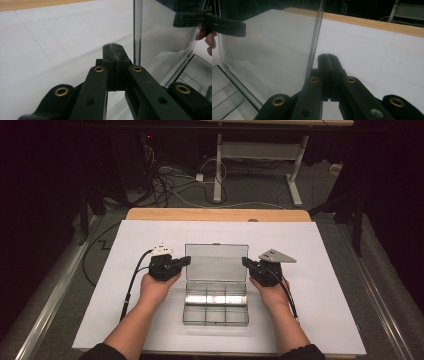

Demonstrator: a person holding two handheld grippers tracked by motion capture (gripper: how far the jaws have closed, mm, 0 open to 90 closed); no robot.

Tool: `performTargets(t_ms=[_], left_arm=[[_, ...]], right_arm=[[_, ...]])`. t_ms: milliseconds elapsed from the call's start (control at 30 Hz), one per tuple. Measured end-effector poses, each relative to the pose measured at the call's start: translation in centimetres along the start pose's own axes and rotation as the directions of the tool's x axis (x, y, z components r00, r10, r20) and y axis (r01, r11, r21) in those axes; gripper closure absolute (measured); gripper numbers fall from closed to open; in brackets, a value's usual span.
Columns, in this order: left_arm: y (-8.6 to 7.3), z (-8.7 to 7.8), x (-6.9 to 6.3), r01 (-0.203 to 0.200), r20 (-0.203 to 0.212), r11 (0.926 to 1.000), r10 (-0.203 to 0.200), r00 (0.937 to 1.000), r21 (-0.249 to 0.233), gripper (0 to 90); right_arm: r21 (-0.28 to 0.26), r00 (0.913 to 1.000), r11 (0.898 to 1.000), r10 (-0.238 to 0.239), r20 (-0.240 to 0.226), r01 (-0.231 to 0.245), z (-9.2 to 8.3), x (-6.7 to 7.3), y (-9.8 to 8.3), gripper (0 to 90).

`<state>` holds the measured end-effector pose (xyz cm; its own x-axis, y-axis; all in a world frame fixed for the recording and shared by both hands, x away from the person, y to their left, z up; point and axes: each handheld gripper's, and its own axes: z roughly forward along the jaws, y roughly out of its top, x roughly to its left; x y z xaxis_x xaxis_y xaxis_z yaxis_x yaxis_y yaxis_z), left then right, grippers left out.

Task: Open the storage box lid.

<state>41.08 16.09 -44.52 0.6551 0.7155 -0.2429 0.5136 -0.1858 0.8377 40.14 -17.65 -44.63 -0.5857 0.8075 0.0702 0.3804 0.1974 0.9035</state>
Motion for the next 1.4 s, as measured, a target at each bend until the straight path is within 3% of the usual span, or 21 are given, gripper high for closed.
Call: performTargets(t_ms=[800, 967, 1400], left_arm=[[-0.4, 2.1, 0.9, 0.032, -0.054, 0.9958, -0.027, 0.9981, 0.086, 87.5], [-0.7, 2.7, 1.2, 0.056, -0.064, 0.9907, -0.048, 0.9968, 0.124, 87.5], [-1.1, 3.7, 1.2, 0.070, -0.110, 0.9745, -0.048, 0.9928, 0.213, 87.5]], right_arm=[[0.092, 0.9998, 0.996, 0.007, 0.018, -0.009, 1.6, -0.8, -0.7, 90.0], [0.134, 0.9994, 0.991, -0.010, 0.033, 0.006, 2.2, -0.9, -0.9, 90.0], [0.216, 0.9988, 0.976, -0.003, 0.050, -0.008, 3.3, -1.0, -1.7, 90.0]])
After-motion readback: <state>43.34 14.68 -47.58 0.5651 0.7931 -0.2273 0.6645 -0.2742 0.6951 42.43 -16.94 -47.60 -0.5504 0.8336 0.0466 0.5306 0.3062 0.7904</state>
